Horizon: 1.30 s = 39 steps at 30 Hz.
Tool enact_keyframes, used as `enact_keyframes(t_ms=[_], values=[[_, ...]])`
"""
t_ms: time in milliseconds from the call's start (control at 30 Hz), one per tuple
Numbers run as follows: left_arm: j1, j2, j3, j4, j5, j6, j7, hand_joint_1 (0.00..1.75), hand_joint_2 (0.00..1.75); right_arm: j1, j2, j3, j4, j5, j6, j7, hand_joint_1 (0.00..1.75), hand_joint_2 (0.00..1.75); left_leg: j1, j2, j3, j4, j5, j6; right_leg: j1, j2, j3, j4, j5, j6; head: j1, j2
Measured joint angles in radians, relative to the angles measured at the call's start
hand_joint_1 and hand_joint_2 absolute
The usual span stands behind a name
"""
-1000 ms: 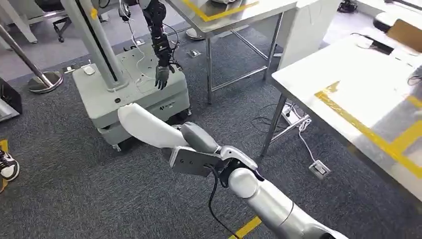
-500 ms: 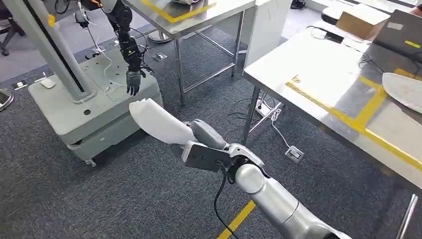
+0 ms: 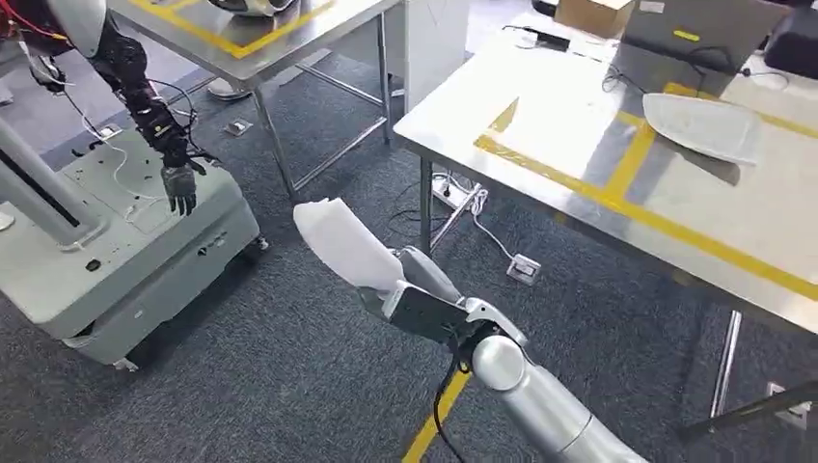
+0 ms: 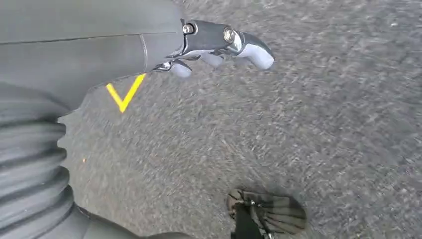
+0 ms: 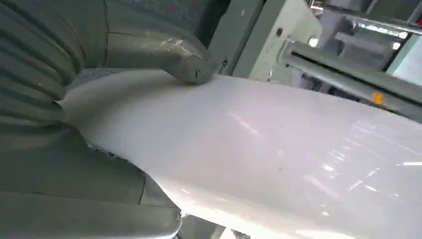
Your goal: Take the parts from the cabinet and place them on the table.
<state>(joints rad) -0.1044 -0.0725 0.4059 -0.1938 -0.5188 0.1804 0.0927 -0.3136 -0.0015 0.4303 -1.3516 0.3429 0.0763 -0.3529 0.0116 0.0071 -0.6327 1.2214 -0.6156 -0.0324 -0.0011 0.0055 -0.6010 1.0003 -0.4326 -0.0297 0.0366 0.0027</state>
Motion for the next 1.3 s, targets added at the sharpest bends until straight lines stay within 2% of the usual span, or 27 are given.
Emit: enact_keyframes(t_ms=[33, 100, 167, 200, 233, 267, 367, 400, 433, 467, 533, 600, 633, 700, 733, 767, 867, 900, 967, 1033, 1067, 1100, 1133, 1200, 1233, 1267, 1300], values=[[0.001, 0.002, 0.0, 0.001, 0.0, 0.0, 0.0, 0.0, 1.75, 0.007, -0.001, 0.0, 0.0, 0.0, 0.0, 0.0, 1.75, 1.75, 0.001, -0.003, -0.045, 0.083, -0.027, -0.004, 0.0, 0.016, 0.0, 0.002, -0.001, -0.001, 0.0, 0.0], [0.002, 0.005, 0.0, 0.001, -0.006, -0.002, 0.005, 0.0, 1.75, 0.022, -0.003, -0.002, 0.0, 0.0, 0.0, 0.002, 1.75, 1.75, 0.003, -0.003, -0.069, 0.109, -0.004, -0.007, -0.003, 0.043, 0.0, 0.005, -0.003, 0.002, 0.0, 0.0], [0.0, 0.009, -0.001, 0.001, -0.011, -0.005, 0.012, 0.0, 1.75, 0.038, -0.003, -0.003, 0.0, 0.0, -0.001, 0.002, 1.75, 1.75, 0.009, -0.014, -0.011, -0.042, 0.099, -0.011, -0.01, 0.073, 0.001, 0.015, -0.009, 0.012, 0.0, 0.0], [-0.001, 0.01, -0.001, 0.001, -0.011, -0.006, 0.013, 0.0, 1.75, 0.044, -0.003, -0.005, -0.001, 0.0, -0.002, 0.002, 1.75, 1.75, 0.015, -0.037, 0.023, -0.122, 0.139, -0.015, -0.014, 0.085, 0.0, 0.022, -0.014, 0.019, 0.0, 0.0], [0.0, 0.01, -0.001, 0.002, -0.011, -0.008, 0.014, 0.0, 1.75, 0.05, -0.003, -0.008, -0.003, -0.001, -0.003, 0.002, 1.75, 1.75, 0.018, -0.082, 0.039, -0.155, 0.121, -0.018, -0.012, 0.096, -0.004, 0.029, -0.019, 0.026, -0.001, 0.0], [-0.001, 0.01, -0.002, 0.003, -0.012, -0.01, 0.018, 0.0, 1.75, 0.052, -0.003, -0.01, -0.005, -0.003, -0.004, 0.002, 1.75, 1.75, 0.019, -0.084, 0.05, -0.168, 0.12, -0.007, -0.012, 0.109, -0.013, 0.04, -0.021, 0.033, -0.003, 0.0], [-0.003, 0.014, -0.002, 0.003, -0.011, -0.013, 0.03, 0.0, 1.75, 0.06, -0.007, -0.015, -0.005, -0.017, 0.002, -0.002, 1.75, 1.75, 0.011, -0.052, 0.047, -0.164, 0.124, 0.015, -0.017, 0.139, -0.019, 0.025, -0.007, 0.054, -0.003, 0.0], [-0.004, 0.014, -0.002, 0.003, -0.006, -0.013, 0.032, 0.0, 1.75, 0.061, -0.01, -0.016, -0.005, -0.02, 0.004, -0.005, 1.75, 1.75, 0.016, -0.039, 0.048, -0.171, 0.129, 0.025, -0.016, 0.116, -0.022, 0.031, -0.012, 0.056, -0.003, 0.0], [-0.003, 0.018, -0.002, 0.003, -0.002, -0.016, 0.037, 0.0, 1.75, 0.055, -0.011, -0.016, -0.003, -0.023, 0.004, -0.009, 1.75, 1.75, 0.015, -0.029, 0.048, -0.174, 0.129, 0.033, -0.007, 0.049, -0.033, 0.058, -0.03, 0.059, 0.004, 0.0], [0.0, 0.019, -0.002, 0.003, 0.002, -0.018, 0.043, 0.0, 1.75, 0.048, -0.011, -0.016, -0.002, -0.027, 0.003, -0.012, 1.75, 1.75, 0.012, -0.018, 0.048, -0.174, 0.129, 0.038, -0.007, 0.016, -0.063, 0.117, -0.066, 0.062, 0.006, 0.0], [0.01, 0.026, -0.001, 0.006, 0.007, -0.025, 0.052, 0.0, 1.75, 0.043, -0.011, -0.016, 0.003, -0.033, 0.002, -0.016, 1.75, 1.75, 0.007, 0.013, 0.046, -0.173, 0.126, 0.043, -0.009, 0.0, -0.145, 0.292, -0.144, 0.064, 0.006, 0.0], [0.015, 0.031, -0.001, 0.007, 0.01, -0.027, 0.056, 0.0, 1.75, 0.043, -0.014, -0.016, 0.009, -0.035, 0.001, -0.016, 1.75, 1.75, 0.004, 0.038, 0.047, -0.173, 0.125, 0.045, -0.009, 0.0, -0.169, 0.345, -0.144, 0.063, 0.006, 0.0], [0.015, 0.031, -0.001, 0.008, 0.01, -0.027, 0.056, 0.0, 1.75, 0.042, -0.015, -0.016, 0.011, -0.036, 0.001, -0.016, 1.75, 1.75, 0.003, 0.049, 0.048, -0.173, 0.124, 0.045, -0.008, -0.002, -0.144, 0.3, -0.114, 0.059, 0.006, 0.0], [0.015, 0.031, 0.0, 0.008, 0.019, -0.024, 0.05, 0.0, 1.75, 0.037, -0.015, -0.016, 0.011, -0.042, 0.001, -0.018, 1.75, 1.75, 0.0, 0.071, 0.054, -0.173, 0.121, 0.044, -0.001, -0.027, -0.039, 0.111, -0.032, 0.043, 0.006, 0.0], [0.016, 0.029, 0.001, 0.008, 0.029, -0.021, 0.037, 0.0, 1.75, 0.031, -0.015, -0.016, 0.011, -0.048, -0.001, -0.02, 1.75, 1.75, 0.0, 0.08, 0.057, -0.173, 0.119, 0.041, 0.011, -0.079, 0.0, 0.036, -0.024, 0.031, 0.006, 0.0], [0.017, 0.027, 0.003, 0.008, 0.038, -0.019, 0.025, 0.0, 1.75, 0.025, -0.015, -0.016, 0.011, -0.054, -0.006, -0.02, 1.75, 1.75, -0.007, 0.089, 0.056, -0.172, 0.117, 0.035, 0.016, -0.082, 0.0, 0.029, -0.029, 0.029, 0.005, 0.0], [0.015, 0.024, 0.01, 0.008, 0.047, -0.018, 0.011, 0.0, 1.75, 0.024, -0.026, -0.024, 0.009, -0.071, -0.023, -0.013, 1.75, 1.75, -0.004, 0.118, 0.067, -0.182, 0.117, 0.022, 0.02, -0.044, -0.006, 0.025, -0.025, 0.019, 0.006, 0.0], [0.014, 0.025, 0.01, 0.006, 0.047, -0.021, 0.012, 0.0, 1.75, 0.025, -0.03, -0.027, 0.005, -0.073, -0.026, -0.013, 1.75, 1.75, -0.009, 0.12, 0.068, -0.181, 0.112, 0.014, 0.007, -0.031, 0.005, 0.011, -0.015, 0.011, 0.005, 0.0], [0.016, 0.022, 0.011, 0.008, 0.053, -0.024, 0.024, 0.0, 1.75, 0.026, -0.038, -0.034, -0.011, -0.071, -0.03, 0.005, 1.75, 1.75, -0.001, 0.021, 0.037, -0.109, 0.063, 0.006, 0.0, -0.014, 0.007, 0.004, -0.009, 0.001, 0.003, 0.0], [0.022, 0.021, 0.019, 0.01, 0.061, -0.024, 0.037, 0.0, 1.75, 0.039, -0.043, -0.035, -0.04, -0.056, -0.031, 0.029, 1.75, 1.75, 0.001, -0.001, -0.031, 0.037, -0.003, 0.0, -0.001, 0.01, 0.008, 0.004, -0.01, -0.001, 0.003, 0.0], [0.029, 0.021, 0.025, 0.011, 0.061, -0.023, 0.048, 0.0, 1.75, 0.049, -0.045, -0.035, -0.052, -0.049, -0.029, 0.04, 1.75, 1.75, 0.001, -0.002, -0.064, 0.102, -0.021, -0.002, -0.001, 0.025, 0.008, 0.006, -0.01, -0.001, 0.003, 0.0], [0.035, 0.021, 0.027, 0.013, 0.059, -0.022, 0.061, 0.0, 1.75, 0.058, -0.048, -0.035, -0.066, -0.042, -0.029, 0.051, 1.75, 1.75, 0.002, -0.002, -0.076, 0.119, -0.011, -0.004, -0.002, 0.042, 0.008, 0.007, -0.011, -0.001, 0.003, 0.0], [0.04, 0.021, 0.027, 0.014, 0.055, -0.022, 0.075, 0.0, 1.75, 0.062, -0.052, -0.035, -0.08, -0.037, -0.028, 0.057, 1.75, 1.75, 0.003, -0.002, -0.065, 0.087, 0.022, -0.005, -0.005, 0.058, 0.008, 0.01, -0.012, 0.002, 0.003, 0.0], [0.047, 0.021, 0.027, 0.016, 0.048, -0.021, 0.092, 0.0, 1.75, 0.063, -0.056, -0.037, -0.103, -0.032, -0.028, 0.062, 1.75, 1.75, 0.012, -0.024, 0.009, -0.082, 0.121, -0.011, -0.012, 0.088, 0.008, 0.022, -0.02, 0.013, 0.003, 0.0], [0.049, 0.021, 0.027, 0.017, 0.045, -0.021, 0.098, 0.0, 1.75, 0.061, -0.056, -0.039, -0.111, -0.031, -0.028, 0.063, 1.75, 1.75, 0.021, -0.066, 0.037, -0.151, 0.135, -0.016, -0.015, 0.099, 0.006, 0.032, -0.026, 0.022, 0.003, 0.0], [0.051, 0.018, 0.027, 0.021, 0.045, -0.021, 0.103, 0.0, 1.75, 0.058, -0.057, -0.043, -0.118, -0.031, -0.027, 0.066, 1.75, 1.75, 0.017, -0.094, 0.048, -0.166, 0.116, -0.015, -0.011, 0.111, -0.003, 0.042, -0.03, 0.029, 0.0, 0.0], [0.05, 0.018, 0.027, 0.021, 0.044, -0.021, 0.104, 0.0, 1.75, 0.056, -0.058, -0.044, -0.123, -0.029, -0.026, 0.069, 1.75, 1.75, 0.018, -0.083, 0.05, -0.159, 0.118, -0.005, -0.013, 0.123, -0.009, 0.04, -0.025, 0.036, 0.0, 0.0]])
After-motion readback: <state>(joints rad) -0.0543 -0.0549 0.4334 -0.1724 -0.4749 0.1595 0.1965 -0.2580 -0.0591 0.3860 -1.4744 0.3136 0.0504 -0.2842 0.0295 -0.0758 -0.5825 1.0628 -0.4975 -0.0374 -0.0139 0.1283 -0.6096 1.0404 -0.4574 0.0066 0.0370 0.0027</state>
